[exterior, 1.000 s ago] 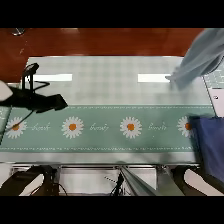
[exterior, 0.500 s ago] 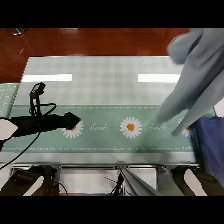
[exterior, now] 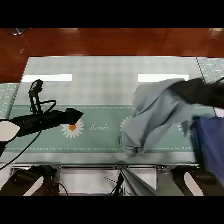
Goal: Fold the shirts.
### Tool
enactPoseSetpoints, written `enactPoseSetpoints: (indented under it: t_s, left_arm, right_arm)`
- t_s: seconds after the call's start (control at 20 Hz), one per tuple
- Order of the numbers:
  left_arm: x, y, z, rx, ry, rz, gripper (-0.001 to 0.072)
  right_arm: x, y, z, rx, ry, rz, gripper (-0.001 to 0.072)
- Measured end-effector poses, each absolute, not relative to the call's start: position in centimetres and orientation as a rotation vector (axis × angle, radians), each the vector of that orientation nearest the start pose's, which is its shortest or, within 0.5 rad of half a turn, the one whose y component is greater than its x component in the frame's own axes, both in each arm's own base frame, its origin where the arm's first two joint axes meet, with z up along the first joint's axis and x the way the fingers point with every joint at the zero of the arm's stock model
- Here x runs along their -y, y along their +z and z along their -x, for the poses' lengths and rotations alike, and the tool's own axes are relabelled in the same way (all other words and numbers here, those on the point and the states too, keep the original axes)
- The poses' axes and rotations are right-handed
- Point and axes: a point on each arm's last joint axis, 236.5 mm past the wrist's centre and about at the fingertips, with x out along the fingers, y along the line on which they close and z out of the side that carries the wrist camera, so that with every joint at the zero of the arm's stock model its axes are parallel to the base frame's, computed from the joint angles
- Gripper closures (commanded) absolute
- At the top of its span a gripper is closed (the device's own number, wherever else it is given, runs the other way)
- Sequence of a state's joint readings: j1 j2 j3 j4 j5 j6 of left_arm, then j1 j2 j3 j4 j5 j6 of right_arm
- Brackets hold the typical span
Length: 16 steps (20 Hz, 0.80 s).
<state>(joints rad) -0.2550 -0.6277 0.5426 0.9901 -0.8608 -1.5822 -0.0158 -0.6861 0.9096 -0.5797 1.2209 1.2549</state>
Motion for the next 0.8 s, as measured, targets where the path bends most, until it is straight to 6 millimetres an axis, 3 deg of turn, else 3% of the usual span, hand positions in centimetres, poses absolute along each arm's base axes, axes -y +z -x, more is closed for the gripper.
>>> enactPoseSetpoints:
  t_s: [0.25,0.3,0.35,0.4,0.45,0.55,0.65,0.7,0.8]
  left_arm:
    - [17.0,4.4,-25.3,-0.990,-0.459,0.469,0.0003]
    - [17.1,4.3,-25.1,-0.999,-0.461,0.469,0.0002]
    - [17.2,4.3,-25.0,-1.005,-0.465,0.472,0.0003]
    - [17.2,4.2,-24.8,-1.016,-0.468,0.471,0.0002]
    - [17.3,4.1,-24.5,-1.027,-0.471,0.469,0.0003]
    - [17.4,3.8,-23.9,-1.054,-0.479,0.464,0.0003]
    - [17.5,3.5,-23.2,-1.086,-0.490,0.458,0.0003]
    - [17.6,3.3,-22.7,-1.108,-0.496,0.453,0.0003]
    - [17.6,2.9,-21.8,-1.147,-0.508,0.443,0.0003]
  right_arm:
    - [-27.2,10.4,-25.1,-1.038,0.880,-0.503,0.0684]
    - [-28.7,8.6,-24.8,-1.089,0.885,-0.509,0.0586]
    - [-30.2,6.8,-24.3,-1.144,0.890,-0.518,0.0264]
    - [-31.5,5.2,-23.9,-1.190,0.888,-0.527,0.0097]
    - [-32.3,4.0,-23.6,-1.228,0.889,-0.533,0.0094]
    - [-33.1,2.8,-23.6,-1.272,0.892,-0.541,0.0095]
    - [-32.3,3.7,-24.8,-1.283,0.900,-0.558,0.0095]
    - [-31.1,4.7,-26.0,-1.271,0.896,-0.563,0.0095]
    - [-26.9,6.9,-28.6,-1.226,0.849,-0.570,0.0095]
